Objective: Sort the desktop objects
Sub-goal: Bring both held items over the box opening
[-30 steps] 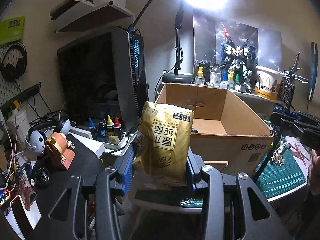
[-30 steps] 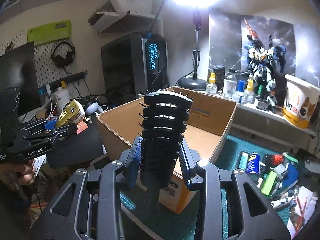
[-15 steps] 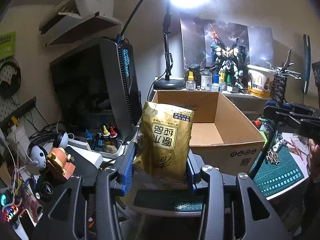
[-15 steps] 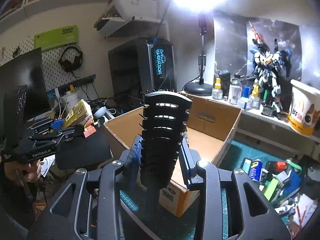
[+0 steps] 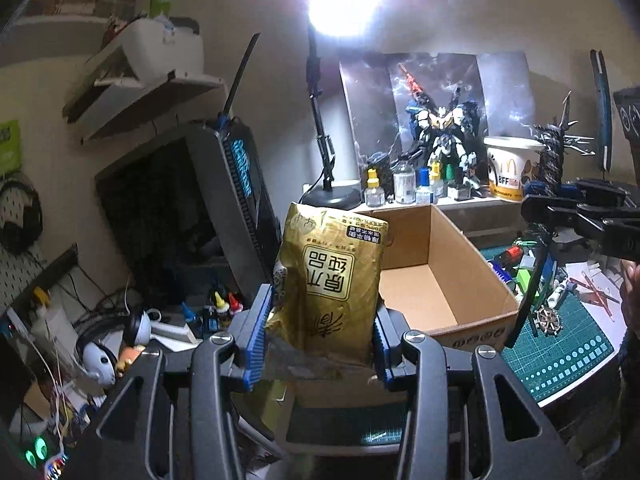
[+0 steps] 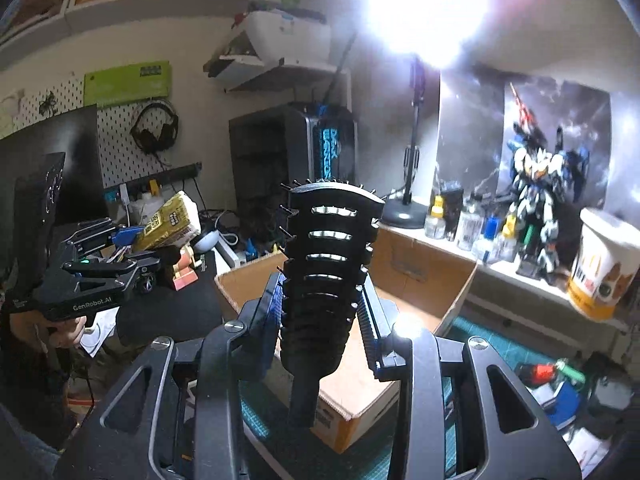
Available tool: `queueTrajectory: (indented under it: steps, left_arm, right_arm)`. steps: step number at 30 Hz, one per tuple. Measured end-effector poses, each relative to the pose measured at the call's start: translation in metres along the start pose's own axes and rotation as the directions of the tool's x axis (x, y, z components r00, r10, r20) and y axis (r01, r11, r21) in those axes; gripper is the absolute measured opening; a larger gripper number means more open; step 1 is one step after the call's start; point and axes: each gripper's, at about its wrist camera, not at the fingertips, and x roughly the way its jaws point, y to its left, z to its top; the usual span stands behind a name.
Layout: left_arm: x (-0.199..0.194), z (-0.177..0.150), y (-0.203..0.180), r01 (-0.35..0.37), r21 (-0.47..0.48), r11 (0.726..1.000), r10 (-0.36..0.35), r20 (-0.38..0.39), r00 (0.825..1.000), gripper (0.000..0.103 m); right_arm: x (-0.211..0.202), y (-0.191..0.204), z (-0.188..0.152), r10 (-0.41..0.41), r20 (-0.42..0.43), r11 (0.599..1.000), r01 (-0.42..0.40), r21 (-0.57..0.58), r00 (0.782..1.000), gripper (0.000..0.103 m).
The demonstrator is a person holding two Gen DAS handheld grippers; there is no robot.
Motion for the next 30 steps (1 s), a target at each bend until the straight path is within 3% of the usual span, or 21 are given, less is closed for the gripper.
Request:
queueTrajectory:
  steps: [15, 30]
  left_arm:
    - [0.031, 0.049, -0.005, 0.064, 0.015, 0.998, -0.064, -0.012, 0.998, 0.043]
    - [0.109, 0.083, -0.019, 0.050, 0.053, 0.997, -0.044, -0.106, 0.993, 0.043]
  right_arm:
    - [0.015, -0.004, 0.045, -0.023, -0.004, 0.999, 0.023, -0.034, 1.000, 0.033]
    - [0.084, -0.058, 0.072, -0.014, -0.126, 1.000, 0.015, 0.005, 0.992, 0.033]
